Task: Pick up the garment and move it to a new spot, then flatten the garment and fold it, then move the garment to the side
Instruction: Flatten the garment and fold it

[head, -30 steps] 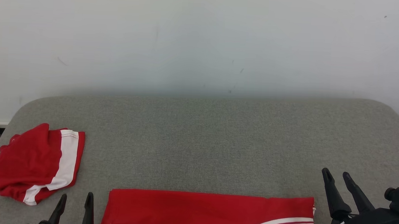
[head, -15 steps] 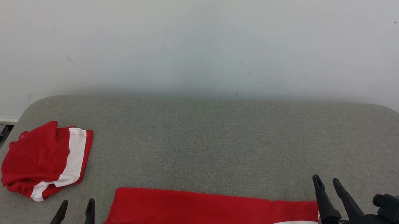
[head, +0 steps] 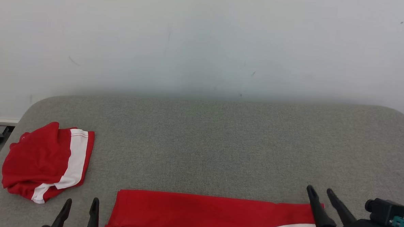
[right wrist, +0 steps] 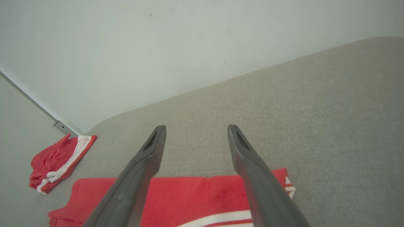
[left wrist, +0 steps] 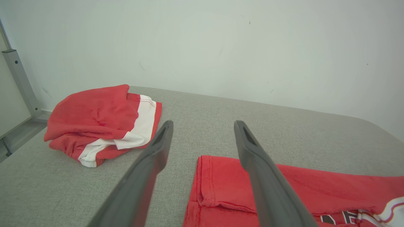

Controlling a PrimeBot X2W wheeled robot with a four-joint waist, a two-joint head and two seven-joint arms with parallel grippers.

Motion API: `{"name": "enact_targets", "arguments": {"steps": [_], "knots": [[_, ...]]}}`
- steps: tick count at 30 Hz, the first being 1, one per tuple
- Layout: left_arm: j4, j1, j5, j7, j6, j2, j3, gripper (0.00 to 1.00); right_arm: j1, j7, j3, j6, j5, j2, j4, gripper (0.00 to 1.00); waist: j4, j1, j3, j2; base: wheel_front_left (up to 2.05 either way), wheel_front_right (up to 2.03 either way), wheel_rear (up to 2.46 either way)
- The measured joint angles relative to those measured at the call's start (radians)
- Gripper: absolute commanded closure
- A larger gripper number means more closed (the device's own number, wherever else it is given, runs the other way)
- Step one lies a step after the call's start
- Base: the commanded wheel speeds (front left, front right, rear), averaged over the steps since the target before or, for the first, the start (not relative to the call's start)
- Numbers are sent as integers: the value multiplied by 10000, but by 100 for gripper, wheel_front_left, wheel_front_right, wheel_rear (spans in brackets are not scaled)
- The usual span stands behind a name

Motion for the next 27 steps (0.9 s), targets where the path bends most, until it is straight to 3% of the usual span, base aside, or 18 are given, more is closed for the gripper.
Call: {"name": "enact_targets", "arguments": {"steps": [4, 12, 27], "knots": [[-161, 85, 40, 138, 0, -40, -98, 0, 291, 940, 343, -136, -69, -198, 548, 0, 21, 0, 25, 0, 0, 0, 0], [-307, 128, 113, 407, 2, -215, -395, 0, 427, 2454, 286, -1227, -571, -625, 1689, 0, 156, 0, 207, 1, 0, 0, 0], [-368, -73, 274, 742, -2, -245, -548, 0, -422, 3731, 639, -1687, -894, -706, 3058, 0, 396, 0, 374, 1, 0, 0, 0]]}}
